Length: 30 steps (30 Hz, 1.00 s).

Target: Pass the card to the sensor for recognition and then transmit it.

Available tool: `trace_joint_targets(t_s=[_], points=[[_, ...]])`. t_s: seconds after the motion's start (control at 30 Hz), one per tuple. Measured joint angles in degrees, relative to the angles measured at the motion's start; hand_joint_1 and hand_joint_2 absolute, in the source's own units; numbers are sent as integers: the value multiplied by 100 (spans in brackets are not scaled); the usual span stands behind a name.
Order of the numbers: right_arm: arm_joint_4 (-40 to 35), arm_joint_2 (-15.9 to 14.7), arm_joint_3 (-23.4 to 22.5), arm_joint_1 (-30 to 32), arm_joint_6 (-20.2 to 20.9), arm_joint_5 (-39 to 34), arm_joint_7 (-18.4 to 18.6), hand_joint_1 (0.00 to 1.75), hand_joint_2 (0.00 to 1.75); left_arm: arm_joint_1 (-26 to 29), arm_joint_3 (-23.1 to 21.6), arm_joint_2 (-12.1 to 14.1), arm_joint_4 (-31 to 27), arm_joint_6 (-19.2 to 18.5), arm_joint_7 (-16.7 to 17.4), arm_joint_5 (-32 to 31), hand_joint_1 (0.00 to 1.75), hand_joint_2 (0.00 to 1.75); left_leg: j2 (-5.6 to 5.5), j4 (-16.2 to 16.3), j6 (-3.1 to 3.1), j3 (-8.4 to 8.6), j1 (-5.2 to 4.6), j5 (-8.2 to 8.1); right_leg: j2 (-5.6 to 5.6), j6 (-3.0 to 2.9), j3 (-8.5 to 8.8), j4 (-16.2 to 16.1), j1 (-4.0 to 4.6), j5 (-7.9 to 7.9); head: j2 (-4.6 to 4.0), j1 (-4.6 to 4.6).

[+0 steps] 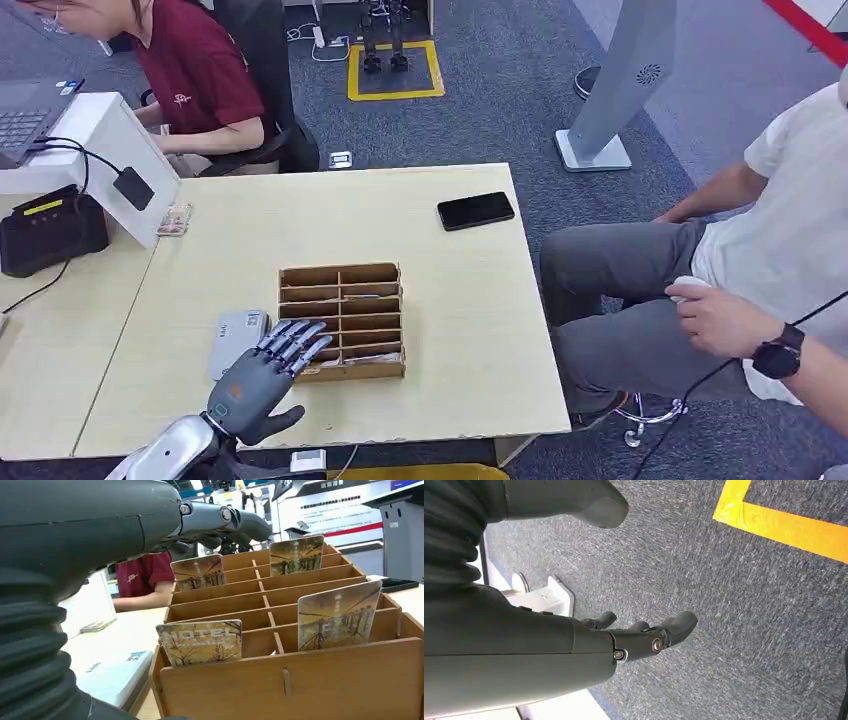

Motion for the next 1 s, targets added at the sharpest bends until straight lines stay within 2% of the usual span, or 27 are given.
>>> trace_joint_targets(t_s=[0.6, 1.0], points=[[0, 0, -2, 0, 0, 0, 0, 0, 175, 0, 2, -26, 9, 0, 2, 0, 0, 175, 0, 0, 0, 0, 0, 0, 0, 0, 0, 0, 0, 0, 0, 0], [0, 0, -7, 0, -9, 2, -22, 0, 175, 13, 2, -92, 96, 55, 186, -142, 0, 175, 0, 0, 0, 0, 0, 0, 0, 0, 0, 0, 0, 0, 0, 0]])
